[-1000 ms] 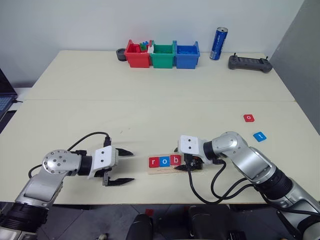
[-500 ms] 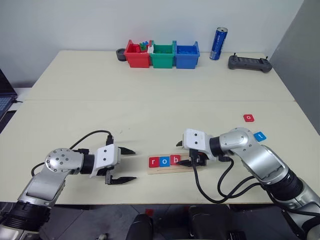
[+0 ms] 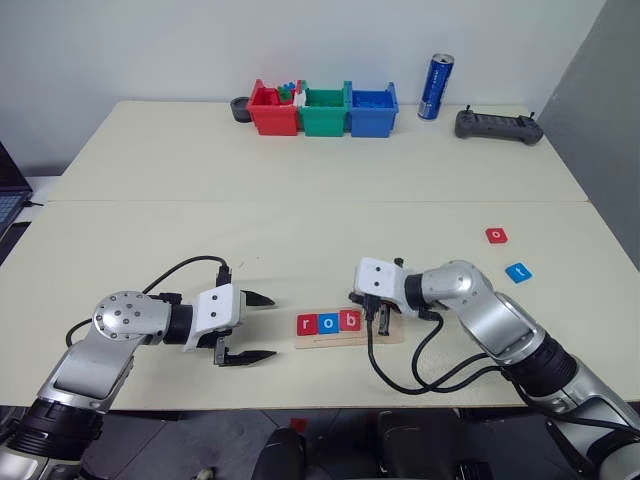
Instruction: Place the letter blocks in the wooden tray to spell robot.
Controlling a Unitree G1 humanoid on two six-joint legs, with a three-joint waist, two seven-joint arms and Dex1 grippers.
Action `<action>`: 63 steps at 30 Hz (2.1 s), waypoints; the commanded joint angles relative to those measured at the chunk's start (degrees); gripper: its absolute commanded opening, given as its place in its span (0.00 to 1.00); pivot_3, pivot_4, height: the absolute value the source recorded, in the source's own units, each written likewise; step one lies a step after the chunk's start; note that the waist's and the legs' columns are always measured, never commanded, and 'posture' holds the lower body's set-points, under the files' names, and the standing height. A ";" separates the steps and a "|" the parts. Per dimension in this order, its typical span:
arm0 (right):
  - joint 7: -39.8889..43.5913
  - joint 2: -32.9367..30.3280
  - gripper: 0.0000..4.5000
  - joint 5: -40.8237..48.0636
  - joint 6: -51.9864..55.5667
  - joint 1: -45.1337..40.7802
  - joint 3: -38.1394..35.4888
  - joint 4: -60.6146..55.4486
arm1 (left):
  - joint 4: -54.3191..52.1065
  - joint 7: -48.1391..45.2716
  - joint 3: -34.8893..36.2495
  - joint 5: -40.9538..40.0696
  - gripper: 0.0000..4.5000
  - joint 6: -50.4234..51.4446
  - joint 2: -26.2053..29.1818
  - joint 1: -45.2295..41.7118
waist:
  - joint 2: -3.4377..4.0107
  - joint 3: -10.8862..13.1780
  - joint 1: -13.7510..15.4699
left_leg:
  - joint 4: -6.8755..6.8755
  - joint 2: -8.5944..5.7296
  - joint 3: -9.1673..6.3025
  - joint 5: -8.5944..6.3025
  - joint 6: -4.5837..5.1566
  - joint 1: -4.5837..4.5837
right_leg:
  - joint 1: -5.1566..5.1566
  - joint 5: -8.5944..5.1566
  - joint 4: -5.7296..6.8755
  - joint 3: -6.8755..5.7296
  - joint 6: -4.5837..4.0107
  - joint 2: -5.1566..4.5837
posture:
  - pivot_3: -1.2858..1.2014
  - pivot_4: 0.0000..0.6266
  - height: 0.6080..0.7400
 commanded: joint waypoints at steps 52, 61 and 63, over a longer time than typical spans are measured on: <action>-37.49 2.91 0.62 6.11 -3.70 -9.68 -45.10 53.70 | -7.56 1.39 1.61 -4.52 1.00 7.98 -1.36 -2.57 | 0.00 -0.01 -1.39 | -0.03 -0.04 0.12 0.00 0.01 0.09 | 0.09 0.02 0.04 0.15 -0.01 -0.01 | 0.52 0.24 1.00; -36.99 5.87 0.32 9.56 8.05 0.92 -43.47 21.98 | -7.08 0.77 1.84 -4.57 1.00 7.92 -0.88 -2.68 | 0.00 -0.01 -1.20 | -0.06 -0.05 0.04 0.00 0.01 0.04 | 0.05 0.02 0.04 0.10 -0.01 -0.02 | 0.52 0.24 1.00; -37.73 7.35 0.32 11.10 14.34 5.47 -42.75 8.50 | -7.01 0.49 1.75 -4.65 1.00 8.00 -0.77 -2.95 | 0.07 0.03 -1.21 | -0.06 -0.04 0.02 0.00 0.01 0.02 | 0.03 0.02 0.06 0.09 0.00 -0.01 | 0.52 0.24 1.00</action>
